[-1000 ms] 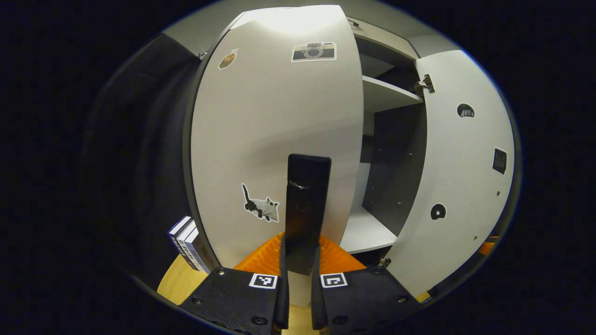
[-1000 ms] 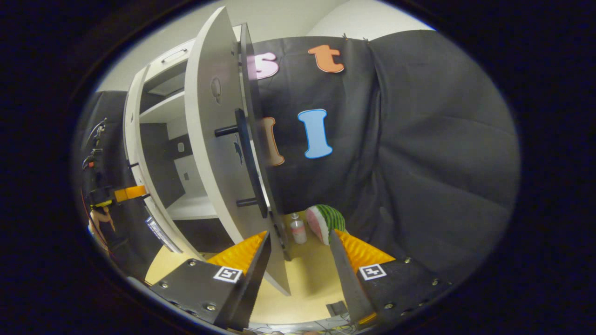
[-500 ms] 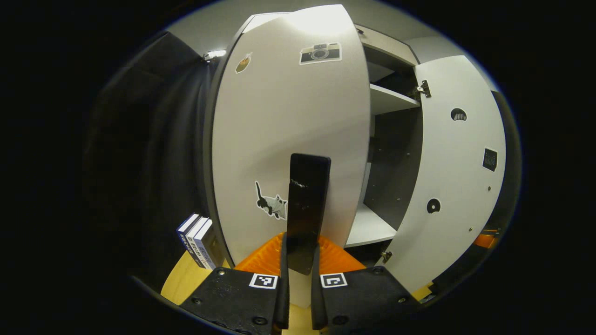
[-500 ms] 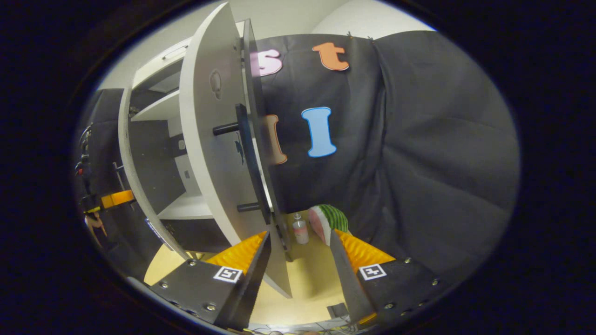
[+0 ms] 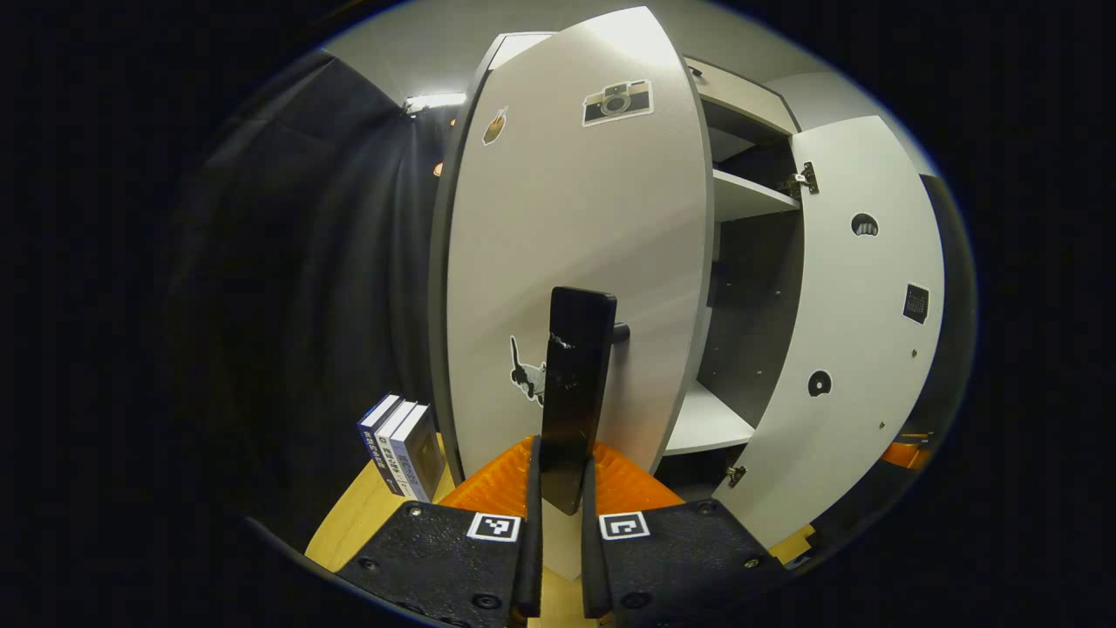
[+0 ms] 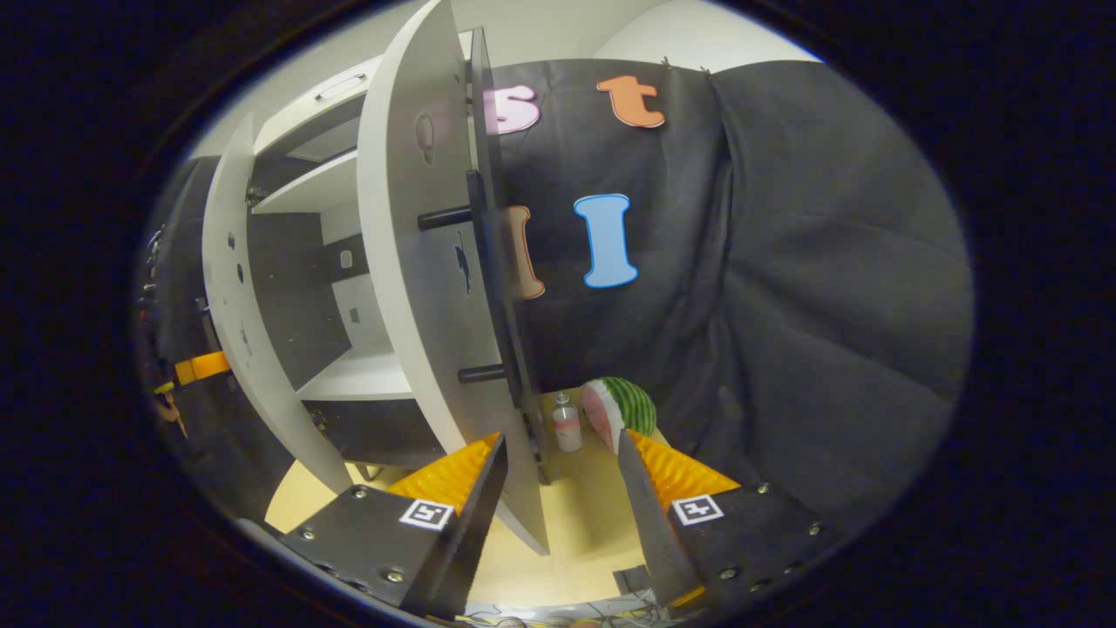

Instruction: Open the right door of the double-door shoe cabinet with the right hand, and open the left door with the left hand.

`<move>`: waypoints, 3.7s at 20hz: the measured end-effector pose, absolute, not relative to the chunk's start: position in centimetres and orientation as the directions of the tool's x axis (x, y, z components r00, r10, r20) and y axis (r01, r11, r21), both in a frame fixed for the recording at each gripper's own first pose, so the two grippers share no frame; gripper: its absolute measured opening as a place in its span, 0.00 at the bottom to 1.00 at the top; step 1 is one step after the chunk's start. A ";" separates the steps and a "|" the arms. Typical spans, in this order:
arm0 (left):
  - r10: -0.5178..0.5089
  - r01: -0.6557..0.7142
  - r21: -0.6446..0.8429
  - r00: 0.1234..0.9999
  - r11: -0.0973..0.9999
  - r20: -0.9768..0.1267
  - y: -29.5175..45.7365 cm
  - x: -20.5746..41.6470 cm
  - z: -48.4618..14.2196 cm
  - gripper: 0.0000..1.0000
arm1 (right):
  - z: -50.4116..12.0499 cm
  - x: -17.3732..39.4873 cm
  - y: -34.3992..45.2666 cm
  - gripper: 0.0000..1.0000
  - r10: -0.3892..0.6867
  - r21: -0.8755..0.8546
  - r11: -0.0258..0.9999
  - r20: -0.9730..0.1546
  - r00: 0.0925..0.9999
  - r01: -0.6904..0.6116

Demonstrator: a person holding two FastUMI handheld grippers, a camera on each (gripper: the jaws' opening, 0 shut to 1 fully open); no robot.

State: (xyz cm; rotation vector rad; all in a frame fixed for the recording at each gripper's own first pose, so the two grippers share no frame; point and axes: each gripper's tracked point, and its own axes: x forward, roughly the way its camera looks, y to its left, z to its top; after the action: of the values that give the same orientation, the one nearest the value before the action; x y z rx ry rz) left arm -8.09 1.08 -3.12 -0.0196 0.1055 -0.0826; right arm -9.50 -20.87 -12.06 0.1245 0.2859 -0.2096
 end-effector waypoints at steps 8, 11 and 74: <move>0.028 -0.028 0.002 0.994 1.000 -0.106 5.2 -10.0 -3.0 0.08 | -12.5 -8.8 -20.5 0.76 -0.187 0.084 0.972 -0.294 0.937 0.220; 0.108 -0.106 0.020 0.989 0.994 -0.103 7.9 -10.6 -2.9 0.02 | -12.5 -8.7 -20.5 0.72 -0.185 0.108 0.968 -0.295 0.937 0.225; -0.068 0.064 0.040 0.994 0.997 0.089 -1.3 -14.2 7.8 0.96 | 3.4 -7.3 -0.4 0.76 0.088 -0.034 0.995 -0.030 0.996 -0.089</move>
State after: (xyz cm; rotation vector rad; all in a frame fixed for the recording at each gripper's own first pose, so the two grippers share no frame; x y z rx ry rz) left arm -14.16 -1.30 7.85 0.0374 -0.0908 -0.0662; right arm -7.30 -0.42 3.36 -0.0356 0.0281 0.0890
